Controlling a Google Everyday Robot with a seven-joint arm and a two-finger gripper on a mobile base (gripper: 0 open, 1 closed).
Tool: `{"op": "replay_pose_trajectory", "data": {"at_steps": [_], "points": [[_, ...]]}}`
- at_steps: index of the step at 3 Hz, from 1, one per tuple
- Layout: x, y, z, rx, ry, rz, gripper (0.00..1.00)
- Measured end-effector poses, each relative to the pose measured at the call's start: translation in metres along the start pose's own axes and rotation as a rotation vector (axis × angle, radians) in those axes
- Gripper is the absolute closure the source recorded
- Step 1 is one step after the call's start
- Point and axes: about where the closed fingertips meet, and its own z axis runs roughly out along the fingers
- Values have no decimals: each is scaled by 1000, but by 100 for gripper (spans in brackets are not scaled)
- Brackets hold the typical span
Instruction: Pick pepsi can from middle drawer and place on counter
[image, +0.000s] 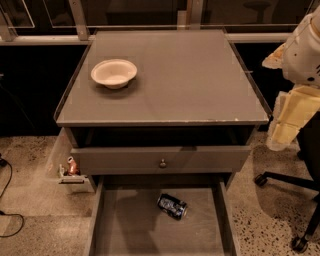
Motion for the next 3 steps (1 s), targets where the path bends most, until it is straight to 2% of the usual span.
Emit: {"op": "replay_pose_trajectory", "data": {"at_steps": [1, 2, 3], "points": [[0, 0, 0, 0, 0, 0, 0], [4, 17, 31, -57, -10, 9, 0], [11, 52, 90, -145, -52, 17, 0]]}}
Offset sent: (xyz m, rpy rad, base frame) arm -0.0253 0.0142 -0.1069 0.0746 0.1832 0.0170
